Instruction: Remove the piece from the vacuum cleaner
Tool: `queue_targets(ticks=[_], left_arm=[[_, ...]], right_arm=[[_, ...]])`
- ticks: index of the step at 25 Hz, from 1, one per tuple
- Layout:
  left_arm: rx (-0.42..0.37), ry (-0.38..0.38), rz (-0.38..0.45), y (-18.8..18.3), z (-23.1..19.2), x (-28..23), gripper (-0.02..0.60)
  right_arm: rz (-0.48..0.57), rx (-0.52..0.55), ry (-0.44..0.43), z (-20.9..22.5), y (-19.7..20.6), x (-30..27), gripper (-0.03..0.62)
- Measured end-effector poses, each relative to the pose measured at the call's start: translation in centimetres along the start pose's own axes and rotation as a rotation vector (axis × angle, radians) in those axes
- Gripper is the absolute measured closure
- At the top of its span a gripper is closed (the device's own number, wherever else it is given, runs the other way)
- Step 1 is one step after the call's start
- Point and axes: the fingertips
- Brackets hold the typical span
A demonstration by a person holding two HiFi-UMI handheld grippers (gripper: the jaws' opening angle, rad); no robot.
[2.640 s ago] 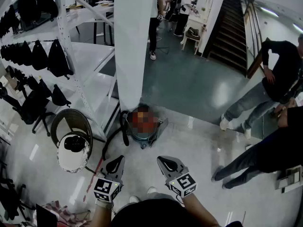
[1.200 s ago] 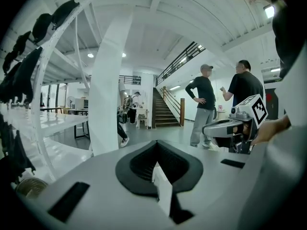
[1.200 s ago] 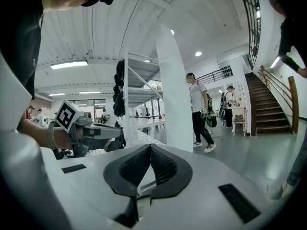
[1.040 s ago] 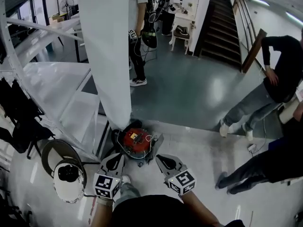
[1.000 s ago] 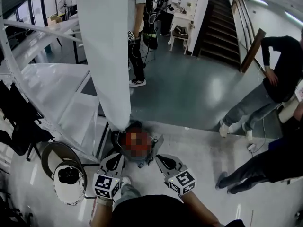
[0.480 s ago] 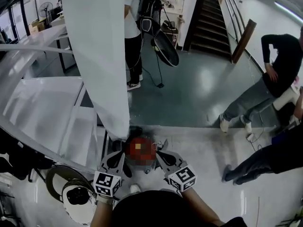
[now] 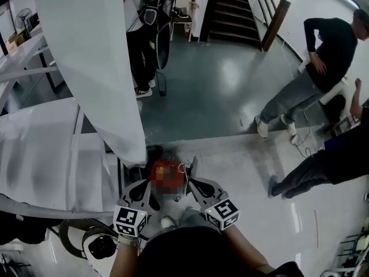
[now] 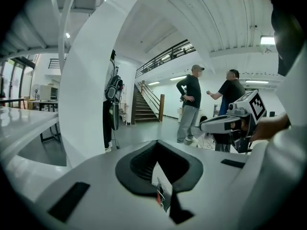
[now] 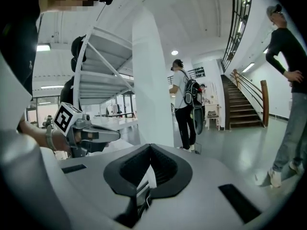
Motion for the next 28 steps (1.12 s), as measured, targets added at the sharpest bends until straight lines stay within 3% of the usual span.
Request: queue_targets(ticks=[6,16,28], left_arm=[[-0.014,0.072,-0.034,1.4,2.0,-2.0,0.565],[-0.038,0.111,-0.111,3.0,3.2,-6.3,0.565],[-0.067,0.085,-0.228,5.6,4.7,-10.0,0.565]], right_arm=[[-0.027,-0.052,0.077,1.6,2.7,1.8,0.568],[-0.062,-0.129,0.136,6.4,5.2,2.6,0.567],[-0.151,-0.250,0.125,12.5,11.1,3.0,0.566]])
Point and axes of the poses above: the fingertips, and each gripper's own axes: x backward along the fingers, z to its right, y out of its underside, and after that the axes turned 13 degrees about -y, right-handed
